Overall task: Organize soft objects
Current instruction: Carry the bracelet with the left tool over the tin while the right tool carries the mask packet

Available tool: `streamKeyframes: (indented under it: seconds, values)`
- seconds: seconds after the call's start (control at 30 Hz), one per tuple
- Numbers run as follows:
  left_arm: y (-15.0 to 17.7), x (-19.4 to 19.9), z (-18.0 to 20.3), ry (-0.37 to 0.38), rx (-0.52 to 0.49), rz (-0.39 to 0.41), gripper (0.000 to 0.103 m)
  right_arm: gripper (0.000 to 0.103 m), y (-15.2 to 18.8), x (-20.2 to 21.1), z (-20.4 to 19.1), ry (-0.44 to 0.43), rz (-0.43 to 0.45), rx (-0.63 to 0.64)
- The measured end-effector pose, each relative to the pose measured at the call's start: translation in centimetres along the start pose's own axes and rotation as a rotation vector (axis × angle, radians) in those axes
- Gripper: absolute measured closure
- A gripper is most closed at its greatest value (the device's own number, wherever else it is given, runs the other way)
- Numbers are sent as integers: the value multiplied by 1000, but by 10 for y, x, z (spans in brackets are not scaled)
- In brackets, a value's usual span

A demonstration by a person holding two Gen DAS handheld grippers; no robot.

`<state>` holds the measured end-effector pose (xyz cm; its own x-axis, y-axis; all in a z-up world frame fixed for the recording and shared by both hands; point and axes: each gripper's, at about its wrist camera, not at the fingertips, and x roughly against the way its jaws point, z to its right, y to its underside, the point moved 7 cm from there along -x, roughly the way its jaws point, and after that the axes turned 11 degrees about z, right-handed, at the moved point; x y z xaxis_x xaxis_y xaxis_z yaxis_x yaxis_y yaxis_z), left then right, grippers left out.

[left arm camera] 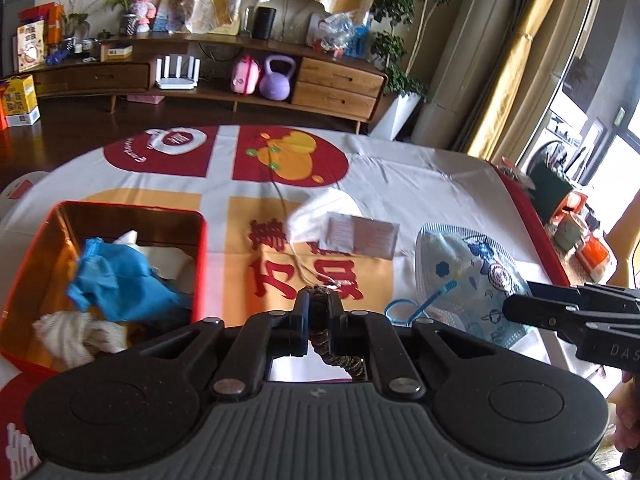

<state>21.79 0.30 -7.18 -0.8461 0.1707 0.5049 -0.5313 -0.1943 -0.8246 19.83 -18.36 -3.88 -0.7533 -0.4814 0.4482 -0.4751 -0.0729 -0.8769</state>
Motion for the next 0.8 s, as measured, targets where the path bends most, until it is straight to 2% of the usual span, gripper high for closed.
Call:
streamKeyframes:
  seconds: [0.47, 0.8]
  values:
    - [-23, 37, -43, -33, 41, 67, 94, 65, -15, -18, -65, -69, -11, 69]
    - [-24, 58, -91, -90, 87, 83, 94, 65, -22, -43, -106, -118, -31, 99]
